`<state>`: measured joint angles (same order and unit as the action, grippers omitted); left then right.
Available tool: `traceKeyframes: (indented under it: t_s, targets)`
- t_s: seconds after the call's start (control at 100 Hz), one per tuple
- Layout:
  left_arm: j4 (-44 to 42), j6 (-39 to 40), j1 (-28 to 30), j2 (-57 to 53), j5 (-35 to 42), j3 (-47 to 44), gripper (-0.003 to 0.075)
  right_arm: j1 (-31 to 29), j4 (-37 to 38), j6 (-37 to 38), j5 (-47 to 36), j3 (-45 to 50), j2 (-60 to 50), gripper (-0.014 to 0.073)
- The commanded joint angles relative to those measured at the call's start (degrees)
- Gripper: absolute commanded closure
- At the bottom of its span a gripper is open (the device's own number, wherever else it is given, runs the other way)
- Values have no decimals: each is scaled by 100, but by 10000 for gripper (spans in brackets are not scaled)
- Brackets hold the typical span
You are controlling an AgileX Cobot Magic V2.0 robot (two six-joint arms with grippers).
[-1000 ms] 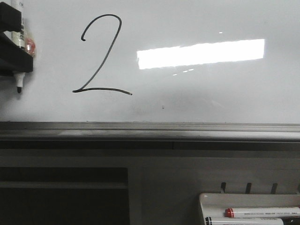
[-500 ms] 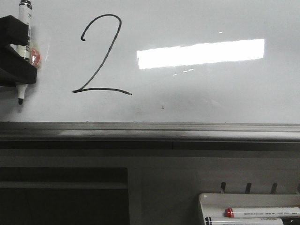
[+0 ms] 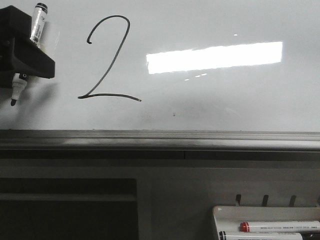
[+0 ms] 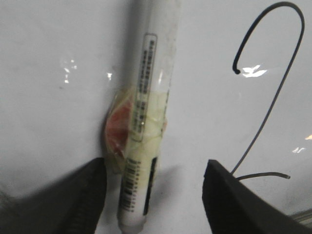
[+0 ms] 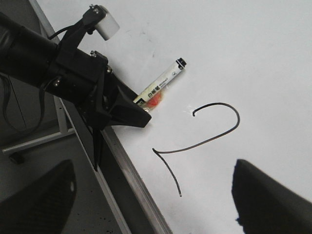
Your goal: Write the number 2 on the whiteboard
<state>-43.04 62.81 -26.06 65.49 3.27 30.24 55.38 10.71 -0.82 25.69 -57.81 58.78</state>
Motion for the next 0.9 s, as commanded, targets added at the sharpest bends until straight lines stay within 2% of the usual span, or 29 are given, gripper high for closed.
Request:
traceKeyframes:
  t_s: [0.0,0.11,0.31,0.36,0.41,0.45,0.48,0.53,0.55,0.58,0.69,0.89]
  targets:
    - [46,32,28,-196,314,187,300,-41,30,-1,-426,-202,-119,18]
    - [-348,27,28,-431,273,187,300,-41,30,-1,-405,-202,-119,18]
    - [-560,27,28,-1132,169,187,300,-41,30,10,-248,-202,-119,18]
    - [-835,18,28,-1343,169,175,304,-41,30,48,-138,-202,-119,45]
    - [-1049,18,28,-1565,169,152,345,-41,30,207,-1,-202,-131,134]
    - [-1095,18,28,-1794,193,138,405,-41,30,322,135,-202,-130,267]
    - [-1095,18,28,-1955,215,108,486,-41,30,350,237,-202,-130,377]
    - [-1095,18,2,-2256,263,82,616,-41,30,350,421,-202,-143,616]
    - [-1095,18,-9,-2387,298,54,673,-41,30,350,483,-192,-171,673]
    - [-1138,18,-7,-2607,384,15,739,-41,30,360,510,-182,-202,658]
    - [-1357,18,-7,-3263,640,-192,741,-41,30,360,141,92,-481,652]
    - [-1908,18,-7,-4482,618,-856,741,-41,292,350,-1739,1414,-1639,652]
